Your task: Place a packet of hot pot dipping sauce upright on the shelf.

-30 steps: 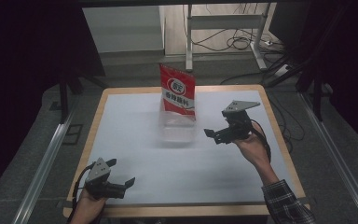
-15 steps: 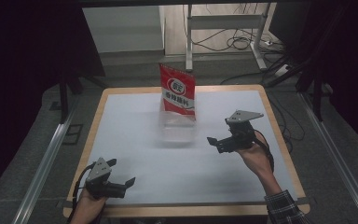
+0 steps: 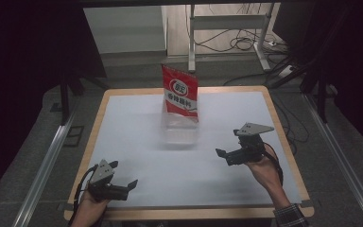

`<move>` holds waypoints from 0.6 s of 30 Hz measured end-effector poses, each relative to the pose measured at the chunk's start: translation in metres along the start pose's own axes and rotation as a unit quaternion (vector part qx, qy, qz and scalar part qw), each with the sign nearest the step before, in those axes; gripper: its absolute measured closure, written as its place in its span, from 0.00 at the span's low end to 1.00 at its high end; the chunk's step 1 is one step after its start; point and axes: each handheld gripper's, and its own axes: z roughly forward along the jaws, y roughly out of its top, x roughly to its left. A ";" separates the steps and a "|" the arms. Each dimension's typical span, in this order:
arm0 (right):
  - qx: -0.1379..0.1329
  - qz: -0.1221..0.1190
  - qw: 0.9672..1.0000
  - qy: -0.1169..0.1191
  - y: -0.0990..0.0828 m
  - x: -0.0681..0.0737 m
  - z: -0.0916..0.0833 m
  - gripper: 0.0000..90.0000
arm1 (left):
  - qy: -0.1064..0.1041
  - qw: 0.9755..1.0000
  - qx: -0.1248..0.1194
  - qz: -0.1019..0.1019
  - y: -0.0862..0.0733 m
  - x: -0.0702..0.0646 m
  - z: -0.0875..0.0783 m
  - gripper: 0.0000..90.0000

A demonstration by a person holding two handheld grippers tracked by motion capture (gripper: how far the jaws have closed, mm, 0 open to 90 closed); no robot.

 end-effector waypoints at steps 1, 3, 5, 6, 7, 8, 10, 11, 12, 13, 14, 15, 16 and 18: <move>0.002 0.002 1.000 0.000 -0.001 0.001 -0.001 0.00 | 0.001 1.000 0.001 -0.002 0.000 0.000 0.000 0.00; 0.003 0.000 1.000 -0.003 -0.004 0.003 -0.003 0.00 | 0.003 1.000 0.002 -0.002 0.000 0.000 0.000 0.00; 0.005 -0.003 1.000 -0.008 -0.007 0.006 -0.007 0.00 | 0.007 1.000 0.005 -0.002 0.000 -0.001 0.001 0.00; 0.005 -0.003 1.000 -0.008 -0.007 0.006 -0.007 0.00 | 0.007 1.000 0.005 -0.002 0.000 -0.001 0.001 0.00; 0.005 -0.002 1.000 -0.009 -0.007 0.007 -0.009 0.00 | 0.008 1.000 0.006 -0.002 0.000 -0.001 0.001 0.00; 0.004 -0.003 1.000 -0.010 -0.008 0.008 -0.011 0.00 | 0.009 1.000 0.007 -0.003 0.000 -0.001 0.001 0.00; 0.004 -0.004 1.000 -0.013 -0.010 0.010 -0.015 0.00 | 0.011 1.000 0.008 -0.003 0.001 -0.001 0.002 0.00; 0.003 -0.005 1.000 -0.015 -0.011 0.011 -0.017 0.00 | 0.012 1.000 0.010 -0.002 0.001 -0.001 0.002 0.01; 0.003 -0.005 1.000 -0.017 -0.012 0.013 -0.020 0.00 | 0.013 1.000 0.010 -0.002 0.001 -0.001 0.002 0.01; 0.001 -0.004 1.000 -0.019 -0.014 0.014 -0.023 0.00 | 0.014 1.000 0.012 -0.002 0.001 -0.001 0.002 0.01; 0.002 -0.005 1.000 -0.020 -0.015 0.015 -0.025 0.00 | 0.015 1.000 0.012 -0.002 0.001 -0.001 0.002 0.01; 0.001 -0.004 1.000 -0.021 -0.016 0.015 -0.027 0.00 | 0.015 1.000 0.013 -0.002 0.001 -0.002 0.002 0.01; 0.000 -0.004 1.000 -0.022 -0.018 0.017 -0.030 0.00 | 0.016 1.000 0.014 -0.002 0.001 -0.002 0.003 0.01; -0.001 -0.002 1.000 -0.025 -0.021 0.018 -0.034 0.00 | 0.017 1.000 0.014 -0.002 0.001 -0.002 0.003 0.01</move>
